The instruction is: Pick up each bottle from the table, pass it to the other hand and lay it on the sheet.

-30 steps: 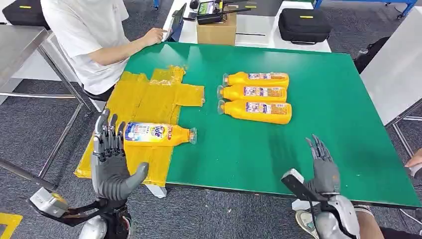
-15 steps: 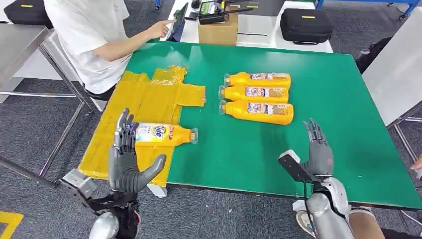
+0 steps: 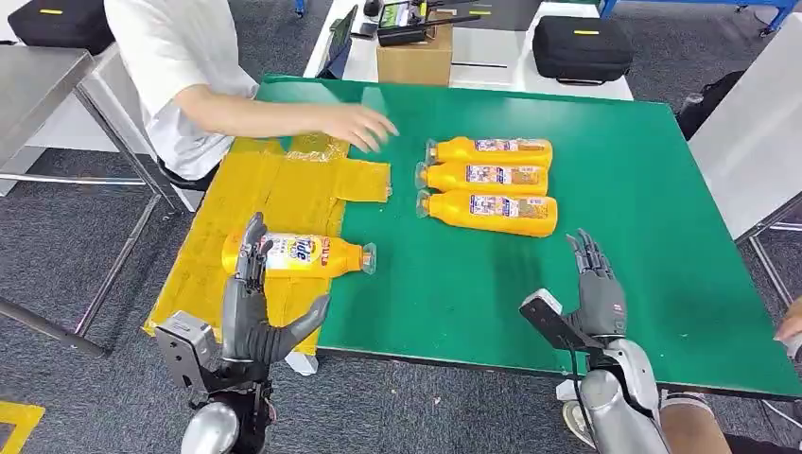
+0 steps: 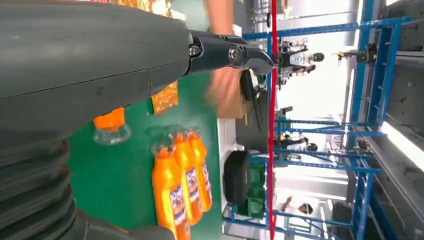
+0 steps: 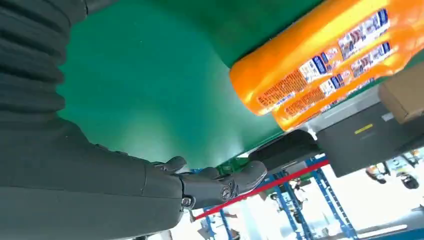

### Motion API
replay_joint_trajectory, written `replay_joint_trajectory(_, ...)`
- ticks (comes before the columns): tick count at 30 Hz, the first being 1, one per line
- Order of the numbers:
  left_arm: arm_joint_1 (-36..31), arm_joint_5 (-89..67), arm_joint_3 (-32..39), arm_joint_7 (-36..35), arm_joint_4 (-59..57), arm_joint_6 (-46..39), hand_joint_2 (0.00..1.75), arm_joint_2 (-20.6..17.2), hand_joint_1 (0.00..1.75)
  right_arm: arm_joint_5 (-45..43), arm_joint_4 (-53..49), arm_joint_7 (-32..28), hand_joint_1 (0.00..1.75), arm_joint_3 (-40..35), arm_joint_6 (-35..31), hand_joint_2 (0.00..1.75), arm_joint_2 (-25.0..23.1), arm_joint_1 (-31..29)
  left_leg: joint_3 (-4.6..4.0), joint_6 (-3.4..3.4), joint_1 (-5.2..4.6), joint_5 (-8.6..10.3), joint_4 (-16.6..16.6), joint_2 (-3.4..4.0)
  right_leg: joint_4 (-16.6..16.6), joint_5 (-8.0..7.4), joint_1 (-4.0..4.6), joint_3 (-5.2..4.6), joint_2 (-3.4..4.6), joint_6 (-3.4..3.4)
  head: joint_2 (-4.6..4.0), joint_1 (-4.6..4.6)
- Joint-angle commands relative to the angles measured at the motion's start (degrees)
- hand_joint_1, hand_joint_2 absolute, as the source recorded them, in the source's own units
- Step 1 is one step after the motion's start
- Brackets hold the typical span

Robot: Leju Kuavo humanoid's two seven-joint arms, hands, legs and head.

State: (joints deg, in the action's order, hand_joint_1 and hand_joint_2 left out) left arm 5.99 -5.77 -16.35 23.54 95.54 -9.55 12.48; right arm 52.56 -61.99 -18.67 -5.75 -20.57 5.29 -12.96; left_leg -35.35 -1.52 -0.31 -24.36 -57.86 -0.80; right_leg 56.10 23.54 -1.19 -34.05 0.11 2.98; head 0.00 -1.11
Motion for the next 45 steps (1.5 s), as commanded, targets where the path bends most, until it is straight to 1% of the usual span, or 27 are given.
replay_joint_trajectory(1, -1.8, -0.5, -0.3, -0.3, -3.9, -0.5, 1.75, -1.4, 0.0, -0.5, 3.4, 0.1, 0.0, -1.3, 0.7, 1.75, -0.5, -1.5, 0.23, 0.09, 0.04, -0.07, 0.0, 0.12, -0.1, 0.04, 0.06, 0.22, 0.06, -0.12, 0.0, 0.0)
replay_joint_trajectory(3, -2.0, -0.6, -0.5, -0.4, -4.5, -0.7, 1.75, -1.4, 0.0, -4.2, 4.3, -2.7, 0.0, -1.1, 3.5, 1.75, -1.2, -1.3, 0.17, 0.07, 0.03, -0.03, 0.1, 0.07, -0.1, 0.02, 0.04, 0.17, 0.01, -0.1, 0.0, 0.0)
replay_joint_trajectory(5, -2.3, -0.7, -0.9, -0.4, -5.0, -0.6, 1.75, -1.5, 0.0, -6.2, 4.7, -3.8, 0.0, -1.1, 4.6, 1.75, -1.7, -1.4, 0.23, 0.08, 0.04, -0.03, 0.1, 0.05, -0.1, 0.02, 0.05, 0.23, -0.01, -0.12, 0.0, 0.0)
replay_joint_trajectory(6, -2.4, -0.7, -0.9, -0.4, -5.0, -0.6, 1.75, -1.4, 0.0, -6.2, 4.7, -3.8, 0.0, -1.3, 4.6, 1.75, -1.9, -1.5, 0.36, 0.14, 0.1, -0.1, 0.1, 0.11, -0.1, 0.06, 0.12, 0.38, 0.02, -0.19, 0.0, 0.0)
replay_joint_trajectory(10, -2.4, -0.7, -1.0, -0.4, -5.0, -0.6, 1.75, -1.4, 0.0, -6.2, 4.6, -3.8, 0.0, -1.3, 4.7, 1.75, -2.1, -1.6, 0.16, 0.08, 0.04, -0.04, 0.1, 0.08, -0.1, 0.02, 0.05, 0.16, 0.02, -0.11, 0.0, 0.0)
replay_joint_trajectory(11, -2.4, -0.7, -1.0, -0.4, -5.0, -0.6, 1.75, -1.4, 0.0, -6.2, 4.6, -3.8, 0.0, -1.3, 4.7, 1.75, -2.1, -1.6, 0.29, 0.12, 0.07, -0.09, 0.1, 0.12, -0.1, 0.06, 0.09, 0.28, 0.04, -0.16, 0.0, 0.0)
replay_joint_trajectory(13, -2.4, -0.7, -1.0, -0.4, -4.9, -0.6, 1.75, -1.4, 0.0, -6.2, 4.6, -3.8, 0.0, -1.3, 4.7, 1.75, -1.9, -1.7, 0.21, 0.08, 0.05, -0.07, 0.0, 0.09, -0.1, 0.05, 0.06, 0.2, 0.03, -0.11, -0.02, 0.0)
replay_joint_trajectory(16, -2.4, -0.7, -1.0, -0.4, -4.9, -0.6, 1.75, -1.4, 0.0, -6.2, 4.6, -3.8, 0.0, -1.3, 4.7, 1.75, -1.9, -1.7, 0.33, 0.12, 0.08, -0.12, 0.0, 0.14, -0.1, 0.07, 0.1, 0.33, 0.06, -0.16, 0.0, 0.0)
replay_joint_trajectory(19, -2.4, -0.7, -1.0, -0.4, -4.9, -0.6, 1.75, -1.4, 0.0, -6.2, 4.6, -3.8, 0.0, -1.3, 4.7, 1.75, -1.9, -1.7, 0.15, 0.07, 0.04, -0.04, 0.0, 0.08, -0.1, 0.02, 0.05, 0.15, 0.02, -0.1, -0.02, 0.0)
replay_joint_trajectory(21, -2.5, -0.7, -1.3, -0.4, -4.9, -0.5, 1.75, -1.6, 0.0, -5.7, 4.7, -3.7, 0.0, -1.9, 4.6, 1.75, -1.7, -2.0, 0.28, 0.11, 0.06, -0.1, 0.0, 0.13, -0.1, 0.06, 0.08, 0.28, 0.05, -0.16, 0.0, 0.0)
replay_joint_trajectory(27, -3.8, -0.7, -1.8, -0.5, -5.3, -0.5, 1.75, -1.9, 0.0, -3.7, 8.8, -2.8, 0.0, -4.1, 4.6, 1.75, -1.1, -5.0, 0.2, 0.09, 0.04, -0.05, 0.0, 0.14, -0.1, 0.01, 0.05, 0.17, 0.08, -0.12, 0.0, 0.0)
replay_joint_trajectory(31, -4.5, -0.7, -2.1, -0.8, -5.3, -0.7, 1.75, -1.7, 0.0, -4.4, 12.7, -2.7, 0.0, -3.9, 4.8, 1.75, -2.0, -6.3, 0.32, 0.12, 0.09, -0.1, 0.0, 0.16, -0.1, 0.05, 0.11, 0.31, 0.07, -0.17, 0.0, 0.0)
replay_joint_trajectory(33, -5.2, -0.8, -2.9, -1.0, -5.6, -0.9, 1.75, -1.9, 0.0, -4.5, 16.0, -3.6, 0.0, -4.6, 4.5, 1.75, -3.6, -7.6, 0.17, 0.07, 0.04, -0.02, 0.1, 0.1, -0.1, 0.0, 0.04, 0.15, 0.05, -0.09, 0.0, 0.0)
replay_joint_trajectory(34, -5.7, -0.8, -3.3, -1.0, -6.1, -0.9, 1.75, -1.8, 0.0, -4.8, 16.8, -4.8, 0.0, -5.4, 5.0, 1.75, -4.6, -8.1, 0.28, 0.1, 0.08, -0.08, 0.1, 0.16, -0.1, 0.03, 0.09, 0.27, 0.09, -0.14, 0.0, 0.0)
replay_joint_trajectory(36, -6.6, -0.5, -3.8, -1.0, -7.2, -1.0, 1.75, -1.6, 0.0, -6.8, 17.5, -5.9, 0.0, -6.4, 6.3, 1.75, -7.1, -9.4, 0.3, 0.11, 0.07, -0.09, 0.1, 0.21, -0.1, 0.02, 0.09, 0.27, 0.15, -0.15, 0.0, 0.0)
replay_joint_trajectory(37, -6.9, -0.4, -3.9, -1.0, -7.6, -1.1, 1.75, -1.5, 0.0, -6.9, 17.5, -5.8, 0.0, -7.3, 6.9, 1.75, -7.8, -10.1, 0.21, 0.09, 0.05, -0.05, 0.0, 0.24, 0.0, -0.01, 0.06, 0.17, 0.18, -0.12, -0.02, 0.0)
replay_joint_trajectory(38, -7.2, -0.2, -4.1, -1.0, -7.9, -1.3, 1.75, -1.5, 0.0, -7.0, 17.4, -5.6, 0.0, -8.6, 7.7, 1.75, -8.1, -10.7, 0.3, 0.13, 0.08, -0.09, 0.0, 0.25, -0.1, 0.02, 0.09, 0.27, 0.18, -0.17, 0.0, 0.0)
replay_joint_trajectory(41, -7.7, -0.1, -4.4, -0.9, -8.2, -1.6, 1.75, -1.7, 0.0, -5.6, 19.3, -2.8, 0.0, -13.0, 9.1, 1.75, -6.7, -13.0, 0.22, 0.12, 0.05, -0.06, 0.0, 0.36, 0.0, 0.0, 0.06, 0.13, 0.24, -0.15, 0.0, -0.02)
replay_joint_trajectory(42, -7.8, 0.2, -4.3, -1.0, -8.2, -1.7, 1.75, -1.6, 0.0, -5.6, 21.6, -1.8, 0.0, -13.8, 9.8, 1.75, -5.8, -14.4, 0.15, 0.09, 0.03, -0.03, 0.0, 0.37, 0.0, -0.03, 0.04, 0.06, 0.19, -0.11, 0.0, -0.02)
replay_joint_trajectory(43, -7.9, 1.0, -4.3, -0.9, -8.3, -1.3, 1.75, -1.6, 0.0, -6.4, 23.8, -2.0, 0.0, -13.6, 10.5, 1.75, -5.5, -15.5, 0.25, 0.12, 0.05, -0.05, 0.1, 0.36, 0.0, 0.01, 0.07, 0.17, 0.16, -0.16, 0.0, -0.02)
replay_joint_trajectory(45, -8.4, 2.0, -4.6, -0.8, -8.6, -0.7, 1.75, -1.8, 0.0, -5.4, 28.7, -2.0, 0.0, -14.4, 9.5, 1.75, -4.5, -18.2, 0.28, 0.13, 0.09, -0.04, 0.0, 0.26, -0.1, 0.02, 0.1, 0.24, 0.09, -0.15, 0.0, -0.04)
